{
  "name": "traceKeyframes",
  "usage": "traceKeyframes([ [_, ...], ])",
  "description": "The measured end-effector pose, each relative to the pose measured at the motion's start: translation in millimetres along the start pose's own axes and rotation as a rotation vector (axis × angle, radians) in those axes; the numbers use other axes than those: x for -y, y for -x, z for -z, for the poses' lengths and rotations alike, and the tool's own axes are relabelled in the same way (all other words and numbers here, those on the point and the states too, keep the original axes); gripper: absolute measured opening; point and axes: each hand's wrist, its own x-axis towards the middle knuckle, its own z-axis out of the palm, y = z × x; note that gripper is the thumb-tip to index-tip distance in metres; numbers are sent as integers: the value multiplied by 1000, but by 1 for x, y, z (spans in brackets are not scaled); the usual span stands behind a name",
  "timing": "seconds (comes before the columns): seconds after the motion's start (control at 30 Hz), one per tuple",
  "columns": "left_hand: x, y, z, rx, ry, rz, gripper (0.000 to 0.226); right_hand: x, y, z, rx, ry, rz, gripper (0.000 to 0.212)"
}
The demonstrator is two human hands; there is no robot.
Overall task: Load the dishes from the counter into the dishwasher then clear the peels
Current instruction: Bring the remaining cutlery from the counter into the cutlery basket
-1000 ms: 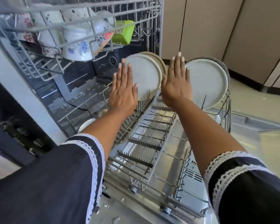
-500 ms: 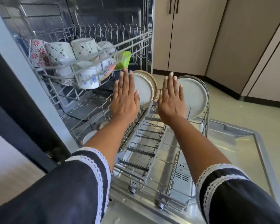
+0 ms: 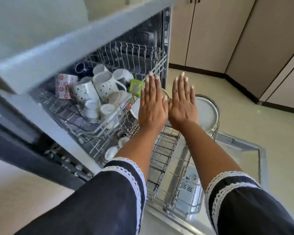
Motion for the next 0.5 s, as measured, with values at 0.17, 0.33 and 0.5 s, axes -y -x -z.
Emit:
traceKeyframes([
  [0.17, -15, -31, 76, 8, 40, -21, 60, 3, -17, 91, -5, 81, 26, 63],
  [0.33, -42, -65, 184, 59, 96, 8, 59, 29, -33, 203, 32, 96, 61, 64],
  [0.5, -39, -105, 283, 23, 86, 24, 57, 76, -64, 301, 13, 100, 108, 63],
])
